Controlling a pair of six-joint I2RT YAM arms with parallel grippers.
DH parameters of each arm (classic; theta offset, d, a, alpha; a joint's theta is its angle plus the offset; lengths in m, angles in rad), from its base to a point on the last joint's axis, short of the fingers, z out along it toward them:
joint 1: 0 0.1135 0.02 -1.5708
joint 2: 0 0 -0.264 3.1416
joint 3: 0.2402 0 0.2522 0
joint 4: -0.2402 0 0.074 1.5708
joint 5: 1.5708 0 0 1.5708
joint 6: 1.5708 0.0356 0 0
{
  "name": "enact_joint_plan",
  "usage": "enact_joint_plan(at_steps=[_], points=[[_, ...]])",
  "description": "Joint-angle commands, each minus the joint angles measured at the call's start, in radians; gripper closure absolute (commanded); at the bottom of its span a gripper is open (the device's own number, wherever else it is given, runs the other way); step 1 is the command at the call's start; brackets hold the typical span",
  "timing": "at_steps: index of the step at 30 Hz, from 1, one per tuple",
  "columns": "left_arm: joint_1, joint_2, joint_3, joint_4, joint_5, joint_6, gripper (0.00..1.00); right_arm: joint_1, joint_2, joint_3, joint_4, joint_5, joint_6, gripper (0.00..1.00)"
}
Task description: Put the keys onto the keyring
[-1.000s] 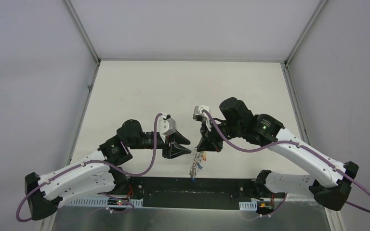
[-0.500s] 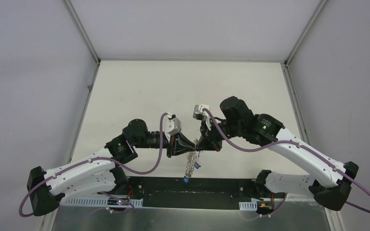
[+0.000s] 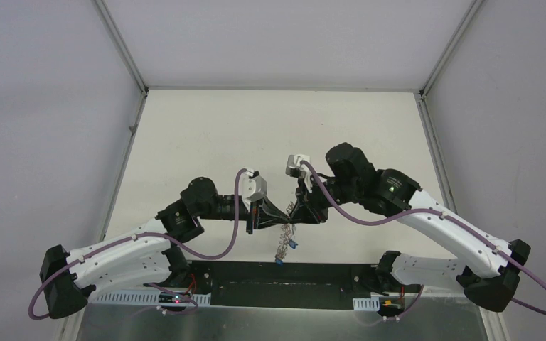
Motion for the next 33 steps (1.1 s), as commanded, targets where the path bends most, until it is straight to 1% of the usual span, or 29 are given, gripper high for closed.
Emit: enact_joint_plan(at_steps=[1, 3, 5, 7, 9, 12, 17, 21, 22, 24, 28, 33], points=[[-0.009, -0.036, -0.016, 0.066, 0.004, -0.001, 1.00, -0.001, -0.044, 0.010, 0.072, 0.020, 0.017, 0.72], [-0.009, -0.059, -0.023, 0.057, -0.021, -0.004, 1.00, -0.001, -0.059, 0.009, 0.075, 0.032, 0.018, 0.56], [-0.009, -0.092, -0.038, 0.065, -0.052, -0.010, 1.00, 0.000, -0.074, 0.002, 0.087, 0.043, 0.023, 0.45], [-0.009, -0.137, -0.056, 0.088, -0.075, -0.014, 1.00, 0.000, -0.098, -0.014, 0.116, 0.053, 0.034, 0.39], [-0.010, -0.173, -0.074, 0.121, -0.088, -0.021, 1.00, -0.001, -0.124, -0.044, 0.167, 0.056, 0.049, 0.38], [-0.010, -0.220, -0.105, 0.187, -0.109, -0.038, 1.00, 0.000, -0.154, -0.078, 0.243, 0.027, 0.074, 0.40], [-0.010, -0.275, -0.168, 0.339, -0.130, -0.071, 1.00, -0.001, -0.176, -0.119, 0.375, -0.059, 0.116, 0.51], [-0.010, -0.286, -0.200, 0.447, -0.132, -0.097, 1.00, -0.001, -0.198, -0.158, 0.506, -0.067, 0.120, 0.52], [-0.009, -0.285, -0.204, 0.461, -0.129, -0.100, 1.00, 0.001, -0.202, -0.165, 0.527, -0.126, 0.146, 0.59], [-0.009, -0.281, -0.206, 0.480, -0.120, -0.104, 1.00, 0.001, -0.206, -0.176, 0.560, -0.147, 0.151, 0.61], [-0.009, -0.269, -0.204, 0.500, -0.111, -0.111, 1.00, 0.010, -0.206, -0.191, 0.606, -0.167, 0.160, 0.67], [-0.010, -0.257, -0.199, 0.522, -0.110, -0.117, 1.00, 0.020, -0.186, -0.197, 0.618, -0.167, 0.161, 0.70]])
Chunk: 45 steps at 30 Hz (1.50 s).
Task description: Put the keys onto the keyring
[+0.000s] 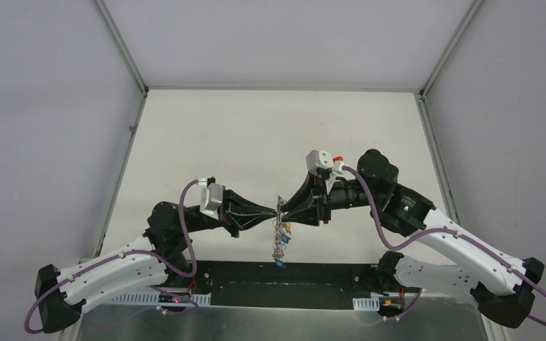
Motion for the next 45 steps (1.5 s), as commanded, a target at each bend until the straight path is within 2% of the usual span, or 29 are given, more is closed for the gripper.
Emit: enact_joint_plan(at_steps=[1, 11, 15, 21, 22, 26, 29, 37, 45], points=[[-0.009, 0.003, 0.015, 0.125, -0.003, -0.018, 1.00, 0.015, 0.006, -0.004, 0.087, -0.030, 0.016, 0.71], [-0.009, -0.002, 0.016, 0.122, -0.001, -0.019, 1.00, 0.030, 0.028, -0.014, 0.109, -0.001, 0.019, 0.78], [-0.008, -0.008, 0.016, 0.115, -0.004, -0.016, 1.00, 0.031, 0.018, -0.017, 0.086, 0.030, 0.014, 0.99], [-0.009, -0.028, 0.025, 0.059, -0.008, -0.002, 1.00, 0.031, 0.001, -0.014, 0.050, 0.069, 0.002, 1.00], [-0.010, -0.035, 0.029, 0.036, -0.011, 0.003, 0.95, 0.031, 0.002, -0.009, 0.037, 0.072, -0.002, 1.00], [-0.009, -0.069, 0.054, -0.113, -0.028, 0.044, 0.66, 0.031, 0.023, 0.027, -0.059, 0.084, -0.028, 1.00], [-0.009, -0.092, 0.079, -0.247, -0.028, 0.079, 0.56, 0.031, 0.043, 0.075, -0.174, 0.114, -0.048, 1.00], [-0.009, -0.062, 0.165, -0.492, -0.015, 0.174, 0.53, 0.030, 0.104, 0.170, -0.370, 0.147, -0.061, 1.00], [-0.008, 0.068, 0.232, -0.519, 0.042, 0.189, 0.54, 0.029, 0.205, 0.255, -0.483, 0.104, -0.052, 1.00]])
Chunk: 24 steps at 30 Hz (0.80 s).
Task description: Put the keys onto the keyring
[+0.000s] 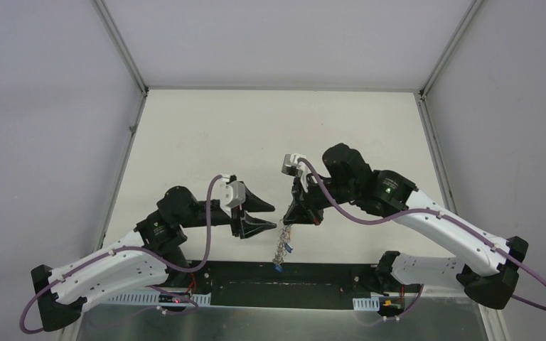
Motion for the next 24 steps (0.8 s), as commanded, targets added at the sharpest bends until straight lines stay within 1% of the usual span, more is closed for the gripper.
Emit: enact_joint_plan(at_steps=[1, 5, 10, 11, 16, 17, 21, 24], points=[[-0.009, 0.067, 0.059, -0.012, 0.059, 0.026, 0.54, 0.002, 0.037, 0.089, -0.049, -0.026, 0.002, 1.00], [-0.008, 0.119, 0.069, -0.001, 0.104, 0.024, 0.59, 0.002, 0.075, 0.122, -0.092, -0.025, 0.013, 1.00], [-0.009, 0.139, 0.054, 0.022, 0.126, 0.017, 0.63, 0.002, 0.101, 0.145, -0.122, -0.027, 0.023, 1.00], [-0.009, 0.140, 0.050, 0.026, 0.128, 0.016, 0.67, 0.002, 0.102, 0.145, -0.119, -0.033, 0.025, 1.00], [-0.009, 0.140, 0.039, 0.036, 0.139, 0.012, 0.90, 0.003, 0.106, 0.146, -0.111, -0.046, 0.032, 1.00], [-0.009, 0.140, 0.037, 0.039, 0.140, 0.008, 0.91, 0.002, 0.106, 0.145, -0.107, -0.050, 0.033, 1.00], [-0.009, 0.145, 0.029, 0.053, 0.141, -0.002, 0.91, 0.002, 0.107, 0.143, -0.095, -0.055, 0.041, 1.00], [-0.008, 0.153, 0.025, 0.063, 0.142, -0.012, 0.86, 0.002, 0.103, 0.141, -0.088, -0.056, 0.042, 1.00]])
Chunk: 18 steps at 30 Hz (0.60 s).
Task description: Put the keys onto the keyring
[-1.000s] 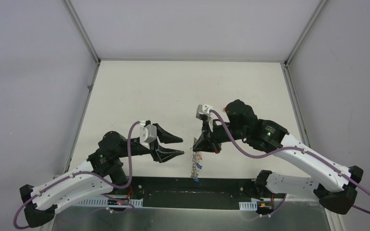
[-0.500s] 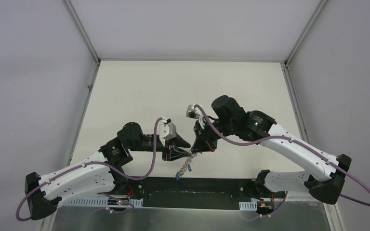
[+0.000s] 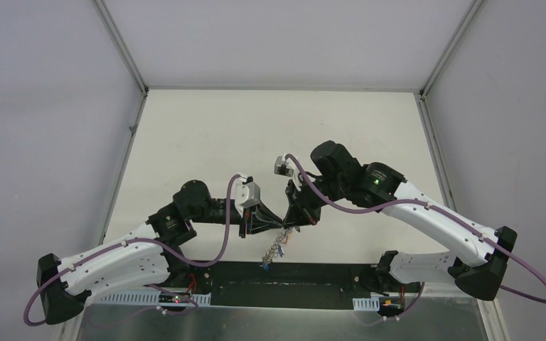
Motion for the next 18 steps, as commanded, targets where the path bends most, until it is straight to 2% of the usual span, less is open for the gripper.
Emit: enact_joint_plan(at_steps=[1, 8, 10, 12, 16, 17, 18], points=[[-0.009, 0.010, -0.003, 0.067, 0.024, -0.012, 0.85, 0.002, -0.012, 0.054, 0.057, -0.034, 0.023, 1.00], [-0.009, 0.047, -0.001, 0.079, 0.042, -0.029, 0.85, 0.002, -0.019, 0.047, 0.067, -0.034, 0.029, 1.00], [-0.008, 0.051, 0.001, 0.080, 0.046, -0.029, 0.89, 0.002, -0.017, 0.047, 0.069, -0.035, 0.029, 1.00], [-0.009, 0.050, 0.000, 0.082, 0.046, -0.026, 0.98, 0.002, -0.016, 0.046, 0.069, -0.034, 0.030, 1.00], [-0.009, 0.029, -0.007, 0.084, 0.032, -0.021, 1.00, 0.002, -0.019, 0.040, 0.071, -0.011, 0.029, 1.00], [-0.009, 0.023, -0.011, 0.083, 0.026, -0.021, 1.00, 0.002, -0.021, 0.037, 0.075, -0.007, 0.025, 0.96], [-0.009, 0.015, -0.014, 0.083, 0.019, -0.020, 1.00, 0.002, -0.027, 0.033, 0.084, 0.002, 0.021, 0.84]])
